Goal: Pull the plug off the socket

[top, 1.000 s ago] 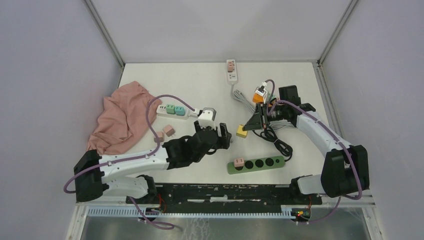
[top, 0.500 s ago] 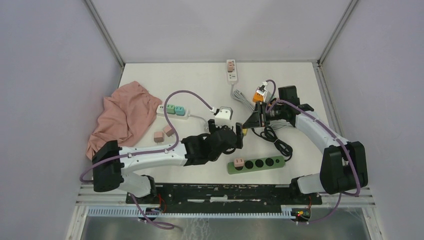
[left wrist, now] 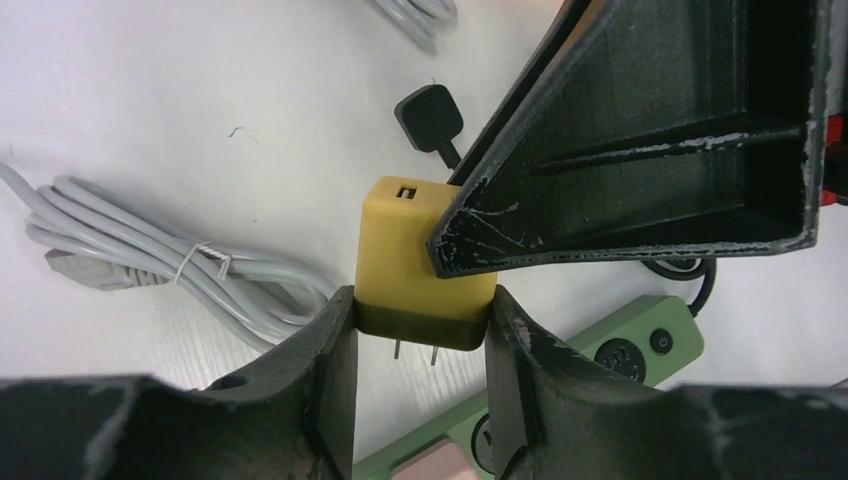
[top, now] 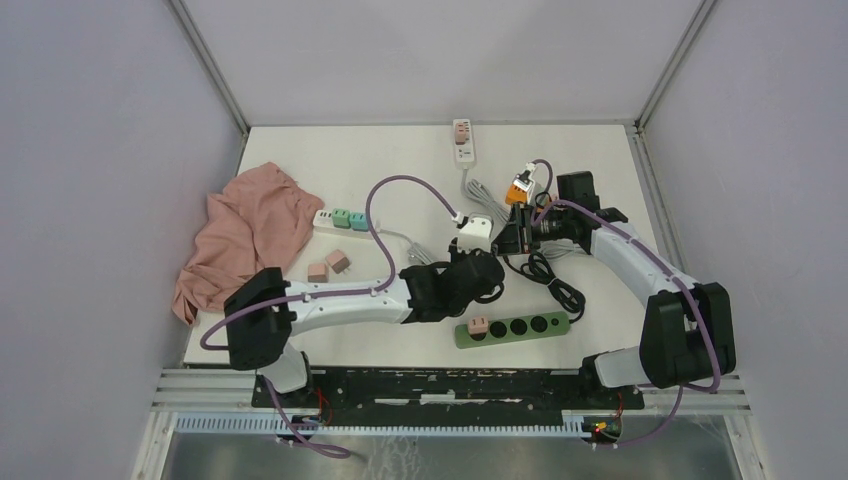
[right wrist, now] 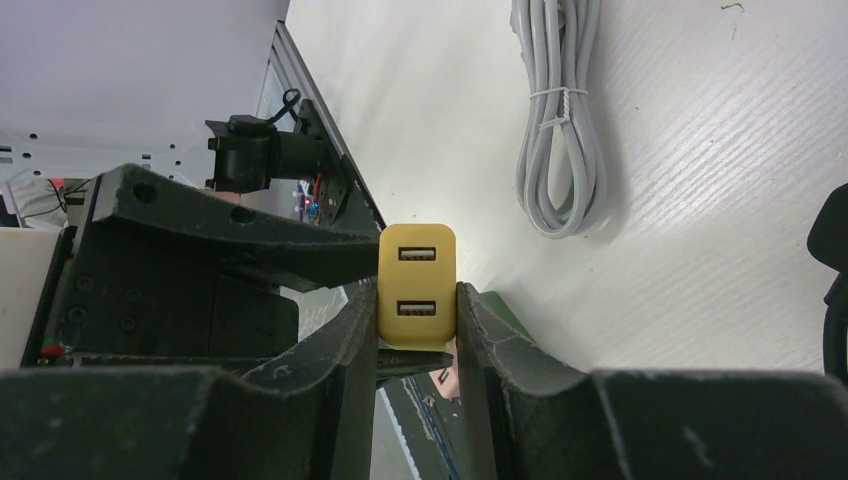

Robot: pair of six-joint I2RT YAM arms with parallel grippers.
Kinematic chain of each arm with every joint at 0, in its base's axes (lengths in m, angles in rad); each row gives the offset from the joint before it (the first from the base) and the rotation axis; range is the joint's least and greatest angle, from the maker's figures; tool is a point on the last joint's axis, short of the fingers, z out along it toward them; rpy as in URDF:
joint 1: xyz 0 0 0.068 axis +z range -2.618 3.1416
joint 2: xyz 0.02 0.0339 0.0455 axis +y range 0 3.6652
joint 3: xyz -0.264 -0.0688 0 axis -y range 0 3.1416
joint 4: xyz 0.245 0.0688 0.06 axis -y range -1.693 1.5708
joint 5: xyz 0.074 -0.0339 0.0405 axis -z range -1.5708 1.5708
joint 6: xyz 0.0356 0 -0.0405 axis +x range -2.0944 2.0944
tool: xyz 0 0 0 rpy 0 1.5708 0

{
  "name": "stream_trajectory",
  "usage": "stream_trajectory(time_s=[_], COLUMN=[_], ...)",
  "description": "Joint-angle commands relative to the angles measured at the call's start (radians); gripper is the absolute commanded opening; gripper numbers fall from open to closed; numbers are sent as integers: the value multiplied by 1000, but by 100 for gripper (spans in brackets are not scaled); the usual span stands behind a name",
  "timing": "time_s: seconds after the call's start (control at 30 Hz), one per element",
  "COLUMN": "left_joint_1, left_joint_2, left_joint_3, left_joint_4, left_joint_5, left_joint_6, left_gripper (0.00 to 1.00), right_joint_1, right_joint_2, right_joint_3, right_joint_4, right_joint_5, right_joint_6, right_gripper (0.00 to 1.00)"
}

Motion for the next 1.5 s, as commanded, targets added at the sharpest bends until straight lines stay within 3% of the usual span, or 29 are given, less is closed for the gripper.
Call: stream_trajectory(time_s=[0.0, 0.03, 0.1, 0.2, 0.33, 0.57, 0.73, 1.13, 1.47], left_joint_1=[-4, -4, -4, -4, -3, 6, 45, 468, 589], left_joint_2=[4, 1, -17, -68, -155, -296, -384, -704, -679], left_joint_3=[52, 47, 21, -53, -174, -360, -465, -765, -802], left_joint_4=[0, 3, 28, 93, 142, 158, 112, 231, 216], left_joint_5=[-33, -28, -12, 19, 12, -31, -99, 244, 305], left_joint_6=[62, 74, 117, 179, 221, 248, 186, 83, 40], left_gripper=[23, 13, 5, 3, 3, 3, 3, 3, 3], right_joint_1=[-3, -4, -5, -4, -3, -4, -10, -24, -27], right_joint_2=[-8, -8, -8, -12, -25, -36, -42, -45, -45], right_joint_3=[0, -1, 2, 13, 34, 61, 74, 79, 79], right_joint_4=[42, 41, 37, 13, -39, -109, -163, -201, -202], right_joint_5=[-27, -28, -42, -57, -59, -72, -121, -148, -147], right_joint_6=[7, 4, -9, -48, -120, -227, -315, -389, -388], right_gripper=[12, 19, 36, 60, 76, 80, 80, 81, 81])
